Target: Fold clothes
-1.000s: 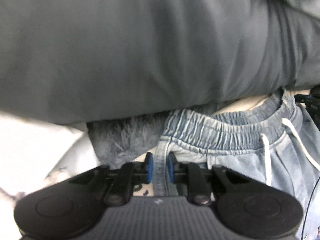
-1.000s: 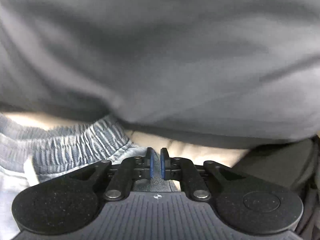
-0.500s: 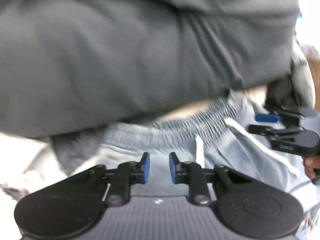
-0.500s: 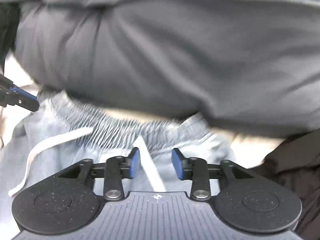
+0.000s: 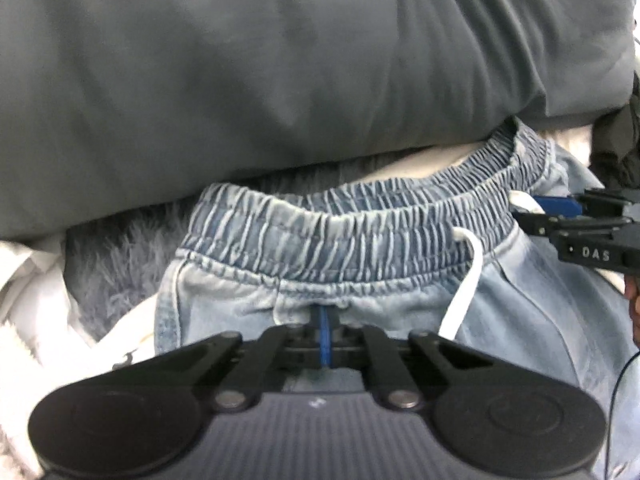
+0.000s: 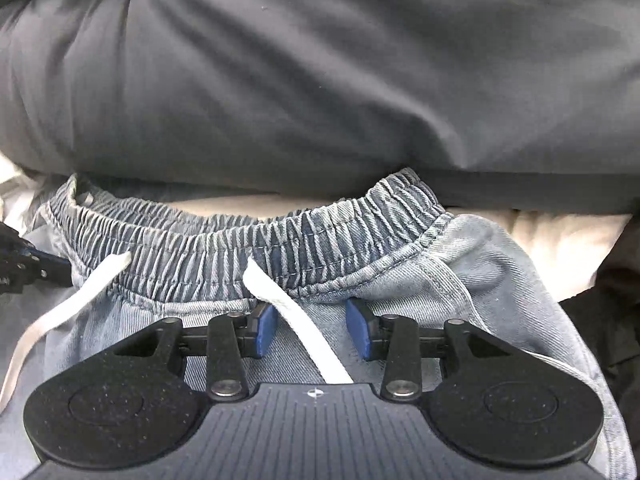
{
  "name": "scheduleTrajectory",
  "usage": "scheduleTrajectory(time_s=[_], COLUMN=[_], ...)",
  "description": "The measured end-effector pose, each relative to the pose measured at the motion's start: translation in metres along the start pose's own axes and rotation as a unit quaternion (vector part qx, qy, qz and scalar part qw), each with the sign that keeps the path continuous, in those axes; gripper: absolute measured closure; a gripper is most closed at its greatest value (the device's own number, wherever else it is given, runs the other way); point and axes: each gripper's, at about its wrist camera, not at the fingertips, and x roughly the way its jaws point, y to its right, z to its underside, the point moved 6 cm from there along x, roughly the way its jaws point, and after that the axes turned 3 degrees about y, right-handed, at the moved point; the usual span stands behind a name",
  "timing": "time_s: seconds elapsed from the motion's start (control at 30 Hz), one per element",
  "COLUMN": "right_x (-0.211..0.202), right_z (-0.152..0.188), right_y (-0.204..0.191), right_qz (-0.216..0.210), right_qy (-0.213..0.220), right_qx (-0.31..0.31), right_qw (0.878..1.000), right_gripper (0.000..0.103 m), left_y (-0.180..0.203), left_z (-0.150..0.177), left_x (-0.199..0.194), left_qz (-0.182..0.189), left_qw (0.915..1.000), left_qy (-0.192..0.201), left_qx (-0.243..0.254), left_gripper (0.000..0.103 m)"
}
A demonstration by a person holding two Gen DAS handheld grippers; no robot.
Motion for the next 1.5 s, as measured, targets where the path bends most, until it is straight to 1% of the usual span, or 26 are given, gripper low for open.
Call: scheduleTrajectory(time_s=[0.1,0.23,0.3,0.37,0.43,0.5,0.53,0.57,0.6,0.63,0.67,0.7,0.77,0.83,0.93,0.97,1.0,1.03,1.07,1.17,1.27,1.33,1.43,1.5], right_x=[0.0,-0.018,-0.041,-0.066,-0.091,-0.114,-0.13,-0.153,-0.16,-0.174,-0.186,-0.197,-0.23,-0.26,-0.308,-0.327,-0.347,-0.366,-0.386,-0.436,-0.486,-0.519,-0.574,-0.611], right_z=[0.001,0.004,0.005,0.009,0.016,0.023,0.024,0.022,0.023,0.024,0.025,0.027,0.028,0.029,0.028,0.027,0.025,0.023,0.021,0.014,0.01,0.008,0.014,0.022], right_y=[0.002,0.003,0.004,0.007,0.007,0.004,0.005,0.01,0.01,0.011,0.011,0.011,0.011,0.01,0.009,0.01,0.011,0.012,0.013,0.014,0.012,0.01,0.006,0.004], right_qz=[-0.004,0.001,-0.012,-0.023,-0.009,0.003,0.011,0.022,0.028,0.035,0.045,0.055,0.074,0.09,0.117,0.126,0.136,0.145,0.152,0.178,0.2,0.208,0.226,0.239], right_qy=[0.004,-0.003,0.011,0.026,0.026,0.026,0.03,0.039,0.047,0.049,0.046,0.043,0.043,0.047,0.05,0.052,0.057,0.062,0.067,0.071,0.081,0.088,0.107,0.12], right_qx=[0.01,0.031,0.067,0.105,0.115,0.123,0.135,0.157,0.177,0.19,0.196,0.2,0.206,0.217,0.233,0.24,0.249,0.259,0.269,0.287,0.303,0.318,0.335,0.338], right_qw=[1.0,1.0,0.998,0.994,0.993,0.992,0.99,0.987,0.983,0.98,0.978,0.977,0.975,0.971,0.964,0.961,0.957,0.953,0.949,0.939,0.928,0.921,0.908,0.903], right_gripper=[0.057,0.057,0.057,0.054,0.054,0.054,0.053,0.048,0.045,0.041,0.041,0.041,0.041,0.04,0.04,0.04,0.04,0.04,0.037,0.037,0.036,0.036,0.036,0.036], left_y=[0.006,0.012,0.014,0.016,0.017,0.015,0.014,0.013,0.012,0.012,0.015,0.016,0.018,0.019,0.027,0.03,0.032,0.034,0.037,0.047,0.058,0.063,0.071,0.081], left_z=[0.0,-0.002,-0.004,-0.004,-0.005,-0.005,-0.008,-0.01,-0.012,-0.016,-0.022,-0.026,-0.037,-0.046,-0.063,-0.068,-0.072,-0.076,-0.08,-0.09,-0.099,-0.101,-0.104,-0.103], left_x=[0.003,0.007,0.009,0.01,0.008,0.005,-0.001,-0.006,-0.012,-0.02,-0.03,-0.04,-0.06,-0.079,-0.11,-0.12,-0.132,-0.143,-0.152,-0.181,-0.207,-0.226,-0.251,-0.264], left_qz=[-0.009,-0.014,-0.018,-0.02,-0.017,-0.007,-0.002,0.004,0.009,0.012,0.008,-0.001,0.005,0.023,0.034,0.037,0.041,0.045,0.049,0.062,0.079,0.081,0.08,0.089], left_qw=[0.9998,0.9996,0.9994,0.9988,0.9985,0.9984,0.9985,0.9983,0.9979,0.9975,0.9971,0.9971,0.9976,0.9975,0.9972,0.997,0.9969,0.9967,0.9962,0.9945,0.993,0.9923,0.9919,0.9904], left_qy=[-0.001,-0.009,-0.013,-0.012,-0.013,-0.027,-0.038,-0.049,-0.059,-0.065,-0.066,-0.06,-0.049,-0.058,-0.053,-0.049,-0.047,-0.045,-0.046,-0.044,-0.035,-0.034,-0.038,-0.039], left_qx=[0.019,0.021,0.028,0.043,0.051,0.049,0.04,0.031,0.024,0.025,0.037,0.047,0.049,0.032,0.041,0.046,0.048,0.051,0.056,0.072,0.08,0.086,0.092,0.098], left_gripper=[0.1,0.1,0.1,0.1,0.1,0.099,0.097,0.091,0.081,0.075,0.061,0.051,0.048,0.048,0.047,0.044,0.04,0.038,0.037,0.036,0.029,0.026,0.022,0.021])
